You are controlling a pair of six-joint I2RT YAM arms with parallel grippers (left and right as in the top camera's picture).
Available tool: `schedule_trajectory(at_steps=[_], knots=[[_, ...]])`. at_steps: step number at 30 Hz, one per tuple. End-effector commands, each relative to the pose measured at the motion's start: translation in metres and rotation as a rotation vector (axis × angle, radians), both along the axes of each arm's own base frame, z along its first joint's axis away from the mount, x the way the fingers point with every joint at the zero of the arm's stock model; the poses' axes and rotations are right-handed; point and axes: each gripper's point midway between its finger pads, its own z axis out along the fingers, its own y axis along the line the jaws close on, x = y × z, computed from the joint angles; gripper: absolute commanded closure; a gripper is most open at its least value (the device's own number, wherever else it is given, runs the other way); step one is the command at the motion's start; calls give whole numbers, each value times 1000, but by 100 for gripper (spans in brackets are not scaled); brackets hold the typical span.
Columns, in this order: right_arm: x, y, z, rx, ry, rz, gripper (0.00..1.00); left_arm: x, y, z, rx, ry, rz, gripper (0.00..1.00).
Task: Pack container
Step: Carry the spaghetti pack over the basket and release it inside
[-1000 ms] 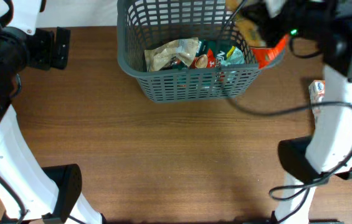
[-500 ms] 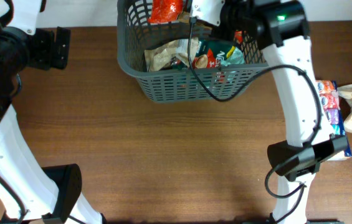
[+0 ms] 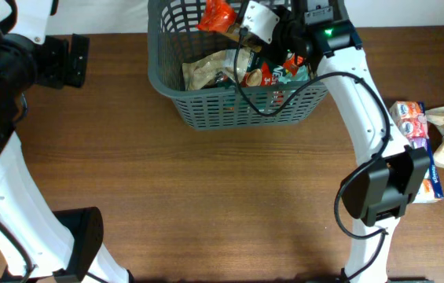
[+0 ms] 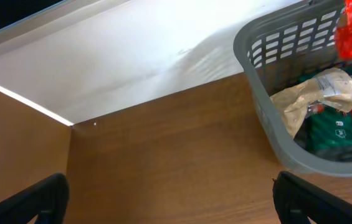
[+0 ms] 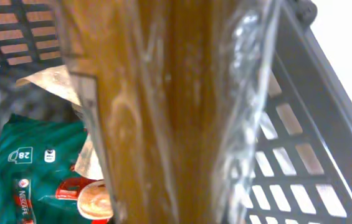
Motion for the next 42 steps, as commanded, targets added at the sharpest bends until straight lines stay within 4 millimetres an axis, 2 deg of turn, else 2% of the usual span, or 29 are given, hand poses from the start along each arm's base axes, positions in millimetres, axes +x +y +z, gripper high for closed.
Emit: schedule_trajectory(at_steps=[1, 5, 16, 18, 20, 22, 24, 25, 27, 29, 31, 34, 37, 40, 42], knots=[[-5, 11, 29, 78, -35, 25, 96, -1, 3, 1, -4, -5, 16, 1], [-7, 19, 20, 75, -13, 40, 96, -1, 3, 1, -4, -5, 16, 1], [-5, 21, -24, 51, 90, 39, 96, -1, 3, 1, -4, -5, 16, 1], [-5, 20, -26, 49, 97, 38, 81, -1, 3, 1, -4, -5, 16, 1], [-5, 20, -26, 52, 105, 29, 46, -1, 3, 1, -4, -5, 16, 1], [-7, 19, -21, 57, 103, 21, 37, -1, 3, 1, -4, -5, 16, 1], [-11, 18, -3, 78, 88, 6, 31, -1, 3, 1, -4, -5, 16, 1], [-14, 17, 21, 110, 60, -12, 29, -1, 3, 1, -4, -5, 16, 1], [-19, 15, 50, 157, 29, -40, 29, -1, 3, 1, -4, -5, 16, 1], [-29, 10, 96, 229, -13, -91, 29, -1, 3, 1, -4, -5, 16, 1], [-38, -7, 140, 282, -66, -214, 29, -1, 3, 1, -4, -5, 16, 1], [-60, -51, 192, 275, -178, -427, 26, -1, 3, 1, -4, -5, 16, 1], [-79, -91, 215, 206, -257, -593, 26, -1, 3, 1, -4, -5, 16, 1], [-90, -134, 225, 132, -312, -758, 23, -1, 3, 1, -4, -5, 16, 1], [-97, -156, 233, 154, -327, -811, 23, -1, 3, 1, -4, -5, 16, 1]])
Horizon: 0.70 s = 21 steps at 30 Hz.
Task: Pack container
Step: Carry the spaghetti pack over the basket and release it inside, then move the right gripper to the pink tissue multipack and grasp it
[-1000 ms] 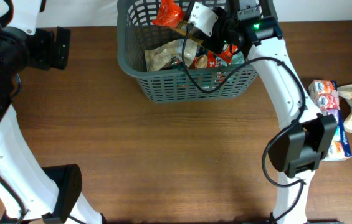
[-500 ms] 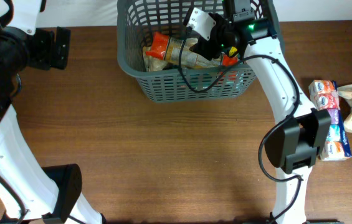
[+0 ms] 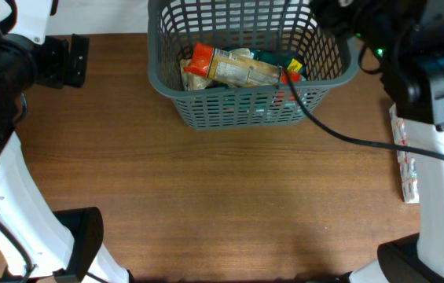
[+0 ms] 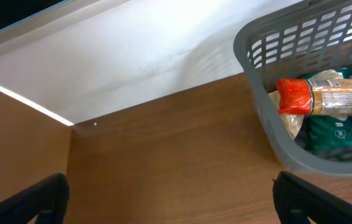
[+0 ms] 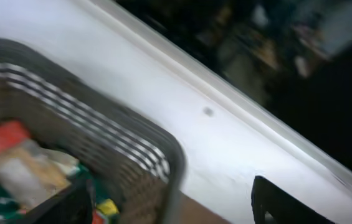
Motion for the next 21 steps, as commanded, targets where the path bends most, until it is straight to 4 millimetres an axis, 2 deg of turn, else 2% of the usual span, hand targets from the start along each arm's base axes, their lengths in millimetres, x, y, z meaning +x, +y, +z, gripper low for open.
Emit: schedule_trajectory(at_steps=[1, 2, 3, 5, 7, 8, 10, 12, 13, 14, 15, 16, 21], knots=[[-1, -73, -2, 8, 1, -255, 22, -1, 3, 1, -4, -5, 16, 1], [-7, -97, -1, 14, -2, -310, 22, -1, 3, 1, -4, -5, 16, 1], [-15, -130, -1, 47, -5, -392, 22, -1, 3, 1, -4, -5, 16, 1], [-24, -184, -14, 111, 22, -516, 21, -1, 3, 1, -4, -5, 16, 1], [-29, -229, -51, 195, 124, -585, 18, -1, 3, 1, -4, -5, 16, 1], [-29, -242, -66, 214, 162, -601, 18, -1, 3, 1, -4, -5, 16, 1], [-28, -282, -128, 290, 301, -646, 18, -1, 3, 1, -4, -5, 16, 1], [-31, -301, -184, 336, 432, -682, 18, -1, 3, 1, -4, -5, 16, 1], [-36, -311, -229, 370, 536, -720, 18, -1, 3, 1, -4, -5, 16, 1], [-37, -312, -241, 376, 563, -725, 18, -1, 3, 1, -4, -5, 16, 1], [-39, -315, -275, 387, 632, -736, 17, -1, 3, 1, -4, -5, 16, 1], [-38, -315, -298, 394, 674, -738, 15, -1, 3, 1, -4, -5, 16, 1], [-37, -316, -367, 403, 793, -741, 12, -1, 3, 1, -4, -5, 16, 1]])
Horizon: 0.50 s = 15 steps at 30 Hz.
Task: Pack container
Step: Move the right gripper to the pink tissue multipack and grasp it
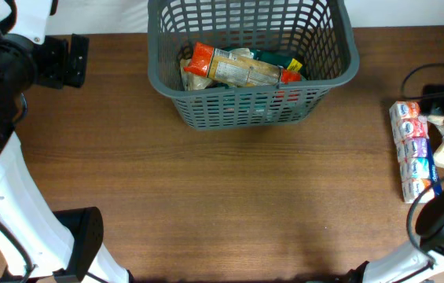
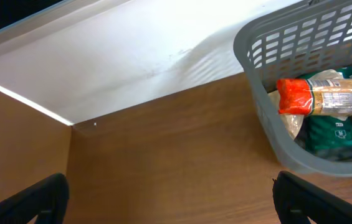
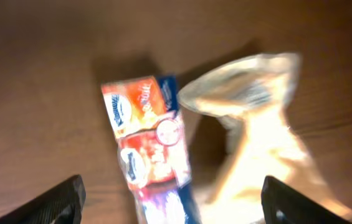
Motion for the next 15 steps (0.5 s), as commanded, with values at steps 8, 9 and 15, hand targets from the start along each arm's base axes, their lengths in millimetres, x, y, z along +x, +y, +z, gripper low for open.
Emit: schedule_trajectory(at_steps=[8, 9, 15], knots=[[-12, 6, -98, 79, 152, 1, 12, -1, 3, 1, -4, -5, 16, 1], [-16, 8, -111, 88, 175, 0, 12, -1, 3, 1, -4, -5, 16, 1], [-27, 15, -145, 113, 217, 2, 27, -1, 3, 1, -4, -5, 16, 1]])
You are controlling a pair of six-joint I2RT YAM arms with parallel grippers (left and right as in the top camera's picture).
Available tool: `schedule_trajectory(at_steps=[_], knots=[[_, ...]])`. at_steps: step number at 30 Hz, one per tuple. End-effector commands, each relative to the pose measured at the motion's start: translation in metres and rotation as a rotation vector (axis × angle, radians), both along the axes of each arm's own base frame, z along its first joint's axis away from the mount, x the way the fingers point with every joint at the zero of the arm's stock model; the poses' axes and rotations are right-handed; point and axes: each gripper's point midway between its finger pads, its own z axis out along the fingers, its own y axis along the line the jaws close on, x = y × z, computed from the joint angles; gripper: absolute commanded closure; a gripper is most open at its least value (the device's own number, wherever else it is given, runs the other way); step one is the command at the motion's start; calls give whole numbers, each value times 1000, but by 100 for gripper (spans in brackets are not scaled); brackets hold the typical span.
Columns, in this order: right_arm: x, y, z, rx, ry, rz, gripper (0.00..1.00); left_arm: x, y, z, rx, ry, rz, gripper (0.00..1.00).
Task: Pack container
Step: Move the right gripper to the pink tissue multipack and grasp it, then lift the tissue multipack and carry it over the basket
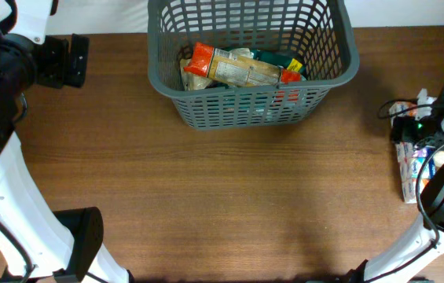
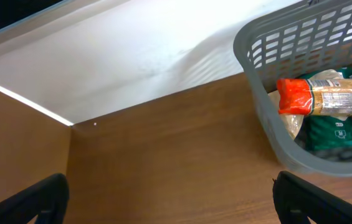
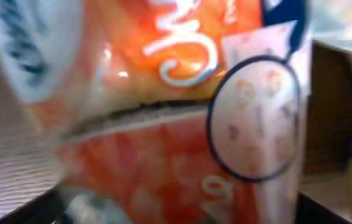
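The grey basket (image 1: 253, 75) stands at the table's far middle. It holds a long packet with an orange end (image 1: 233, 67) lying on top of green and beige packs. A multi-pack of small red and blue cups (image 1: 409, 169) lies at the far right. My right gripper (image 1: 418, 130) is low over its far end. In the right wrist view the red pack (image 3: 182, 124) fills the frame, blurred, between the wide-apart jaws of my right gripper (image 3: 182, 211). My left gripper (image 2: 176, 199) stands open at the far left, with nothing in it.
The basket's rim (image 2: 260, 118) shows at the right of the left wrist view, with the orange-ended packet (image 2: 325, 99) inside. A white wall runs behind the table's far edge. The right arm's base stands at the front right.
My right gripper was above the multi-pack and a crumpled clear bag, both in its view. Now it is down close on the multi-pack, which fills that view. The left arm is unchanged.
My right gripper first held the long orange-ended packet over the basket. Then the packet lay in the basket and the gripper was empty beside the basket's right rim. Then it was above the multi-pack at the far right, and now it is low on it.
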Motion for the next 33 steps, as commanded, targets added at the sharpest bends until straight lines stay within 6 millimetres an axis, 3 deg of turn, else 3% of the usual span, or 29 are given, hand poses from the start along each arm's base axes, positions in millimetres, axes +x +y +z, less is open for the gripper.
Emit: schedule_trajectory(at_steps=[1, 2, 3, 5, 8, 11, 12, 13, 16, 18, 19, 20, 23, 25, 26, 27, 29, 33], knots=[[-5, 4, -12, 6, 23, 3, 42, -1, 3, 1, -4, -5, 16, 1], [-5, 6, -13, 11, 21, 5, 70, -1, 3, 1, -4, -5, 16, 1], [-4, 6, -12, 20, 13, -22, 87, -1, 3, 1, -4, -5, 16, 1], [-2, 5, -4, 27, 2, -62, 92, -1, 3, 1, -4, -5, 16, 1], [25, 10, 45, 75, -117, -44, 96, -1, 3, 1, -4, -5, 16, 1], [55, 17, 126, 116, -289, 5, 96, -1, 3, 1, -4, -5, 16, 1], [58, 18, 141, 121, -315, 5, 97, -1, 3, 1, -4, -5, 16, 1], [66, 19, 192, 120, -399, -22, 96, -1, 3, 1, -4, -5, 16, 1], [71, 34, 289, 71, -546, 3, 96, -1, 3, 1, -4, -5, 16, 1], [69, 56, 337, 43, -622, 56, 96, -1, 3, 1, -4, -5, 16, 1], [69, 79, 369, 25, -680, 117, 96, -1, 3, 1, -4, -5, 16, 1], [69, 96, 386, 9, -710, 175, 96, -1, 3, 1, -4, -5, 16, 1], [63, 200, 439, -94, -822, 582, 96, -1, 3, 1, -4, -5, 16, 1], [57, 254, 450, -150, -857, 817, 96, -1, 3, 1, -4, -5, 16, 1], [56, 268, 451, -164, -865, 878, 96, -1, 3, 1, -4, -5, 16, 1], [52, 302, 452, -201, -878, 1026, 96, -1, 3, 1, -4, -5, 16, 1], [47, 349, 446, -239, -889, 1226, 96, -1, 3, 1, -4, -5, 16, 1], [51, 405, 426, -277, -891, 1454, 96, -1, 3, 1, -4, -5, 16, 1]])
